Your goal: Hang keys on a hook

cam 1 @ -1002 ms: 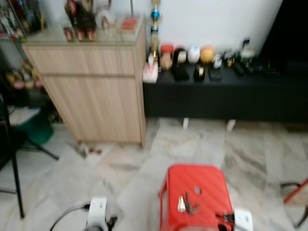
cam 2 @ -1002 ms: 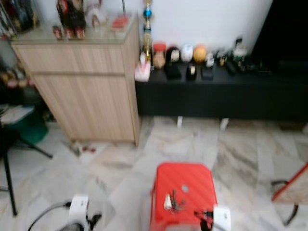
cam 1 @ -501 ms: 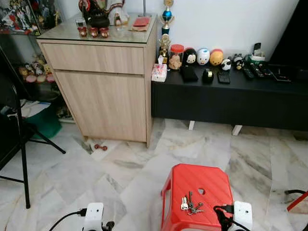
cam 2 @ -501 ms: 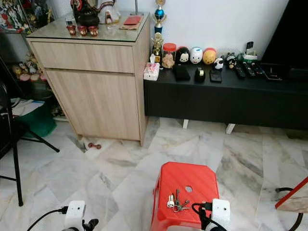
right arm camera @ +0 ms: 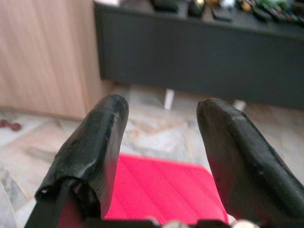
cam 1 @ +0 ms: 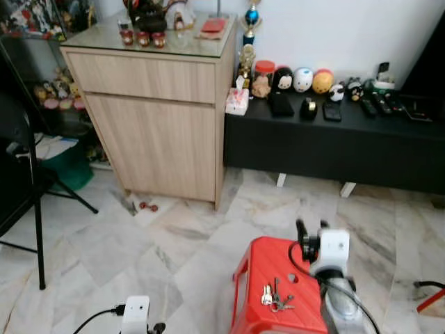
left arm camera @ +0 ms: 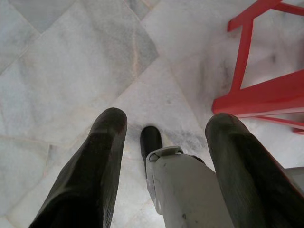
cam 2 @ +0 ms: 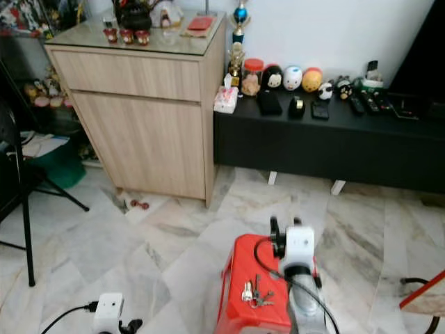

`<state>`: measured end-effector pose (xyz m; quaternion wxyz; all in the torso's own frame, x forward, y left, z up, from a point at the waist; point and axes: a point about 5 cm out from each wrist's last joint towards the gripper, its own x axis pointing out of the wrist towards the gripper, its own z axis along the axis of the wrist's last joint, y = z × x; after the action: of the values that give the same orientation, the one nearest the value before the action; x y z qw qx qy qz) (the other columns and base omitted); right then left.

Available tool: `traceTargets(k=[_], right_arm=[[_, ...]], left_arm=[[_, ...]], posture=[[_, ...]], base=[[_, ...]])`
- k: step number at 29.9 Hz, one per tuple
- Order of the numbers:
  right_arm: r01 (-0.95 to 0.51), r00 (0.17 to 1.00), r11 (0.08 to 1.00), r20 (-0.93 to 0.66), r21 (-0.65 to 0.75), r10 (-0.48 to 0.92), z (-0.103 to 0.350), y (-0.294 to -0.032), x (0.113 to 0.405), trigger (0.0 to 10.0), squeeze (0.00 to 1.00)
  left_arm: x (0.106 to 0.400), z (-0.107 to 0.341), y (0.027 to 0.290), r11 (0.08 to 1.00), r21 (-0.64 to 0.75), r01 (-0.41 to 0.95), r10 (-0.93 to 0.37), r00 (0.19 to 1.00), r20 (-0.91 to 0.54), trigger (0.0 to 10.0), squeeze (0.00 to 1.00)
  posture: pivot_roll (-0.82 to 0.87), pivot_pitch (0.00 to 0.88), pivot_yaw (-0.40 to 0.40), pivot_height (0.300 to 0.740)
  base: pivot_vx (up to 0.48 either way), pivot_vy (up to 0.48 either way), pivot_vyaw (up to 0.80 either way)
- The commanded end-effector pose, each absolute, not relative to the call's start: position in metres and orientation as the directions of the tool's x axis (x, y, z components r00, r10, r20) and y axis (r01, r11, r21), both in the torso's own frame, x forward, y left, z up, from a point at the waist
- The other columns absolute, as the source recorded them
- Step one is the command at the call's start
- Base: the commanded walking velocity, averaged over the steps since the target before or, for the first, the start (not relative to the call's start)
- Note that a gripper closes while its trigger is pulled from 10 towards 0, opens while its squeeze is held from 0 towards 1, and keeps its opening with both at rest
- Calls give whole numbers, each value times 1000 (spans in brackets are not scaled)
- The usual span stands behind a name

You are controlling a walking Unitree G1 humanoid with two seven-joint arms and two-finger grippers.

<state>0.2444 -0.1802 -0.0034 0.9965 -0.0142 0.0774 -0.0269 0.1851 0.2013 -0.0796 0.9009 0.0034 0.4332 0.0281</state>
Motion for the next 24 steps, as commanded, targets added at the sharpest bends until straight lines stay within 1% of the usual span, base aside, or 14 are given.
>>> traceTargets(k=[1, 5, 7, 8, 9, 11, 12, 13, 16, 17, 19, 24], right_arm=[[73, 991, 997, -106, -37, -77, 7, -185, 250, 10000, 0], [35, 995, 999, -94, -41, -39, 7, -179, 239, 10000, 0], [59, 985, 998, -161, -23, -62, -6, -181, 230, 10000, 0], [59, 985, 998, -161, -23, -62, -6, -181, 230, 10000, 0], [78, 977, 997, -199, 7, -75, -12, -182, 230, 10000, 0], [126, 955, 988, -281, 92, -96, -20, -182, 234, 10000, 0], [133, 953, 986, -286, 101, -99, -20, -182, 235, 10000, 0], [147, 948, 982, -298, 116, -107, -18, -183, 243, 10000, 0], [132, 953, 984, -288, 120, -93, -13, -181, 251, 10000, 0], [96, 963, 989, -263, 117, -62, -8, -177, 257, 10000, 0], [59, 967, 992, -253, 108, -30, -5, -171, 261, 10000, 0], [52, 968, 994, -250, 100, -25, -6, -169, 260, 10000, 0]], left_arm=[[184, -81, 200, 998, 24, -55, 53, 619, -784, 10000, 0], [183, -81, 200, 998, 26, -59, 57, 619, -783, 10000, 0], [183, -81, 201, 998, 26, -58, 56, 618, -784, 10000, 0], [183, -81, 201, 998, 26, -58, 56, 618, -784, 10000, 0], [183, -81, 200, 998, 26, -55, 55, 617, -785, 10000, 0], [183, -81, 200, 998, 27, -50, 52, 616, -786, 10000, 0], [183, -81, 200, 998, 27, -49, 52, 616, -786, 10000, 0], [183, -81, 200, 999, 27, -45, 49, 616, -786, 10000, 0], [182, -81, 200, 998, 26, -49, 50, 617, -786, 10000, 0], [182, -81, 200, 998, 27, -53, 54, 617, -785, 10000, 0], [181, -82, 200, 998, 26, -55, 55, 616, -786, 10000, 0], [180, -82, 200, 998, 26, -52, 53, 614, -788, 10000, 0]], posture=[[-10, 0, -57, 740], [-12, 0, -58, 740], [-19, 0, -54, 740], [-19, 0, -54, 740], [-23, 0, -50, 740], [-30, 0, -45, 740], [-30, 0, -45, 740], [-24, 0, -49, 740], [-15, 0, -55, 740], [-11, 0, -59, 740], [-9, 0, -61, 740], [-13, 0, -56, 740]], base=[[0, 0, 0], [0, 0, 0], [0, 0, 0], [0, 0, 0], [0, 0, 0], [0, 0, 0], [0, 0, 0], [0, 0, 0], [0, 0, 0], [0, 0, 0], [0, 0, 0], [0, 0, 0]])
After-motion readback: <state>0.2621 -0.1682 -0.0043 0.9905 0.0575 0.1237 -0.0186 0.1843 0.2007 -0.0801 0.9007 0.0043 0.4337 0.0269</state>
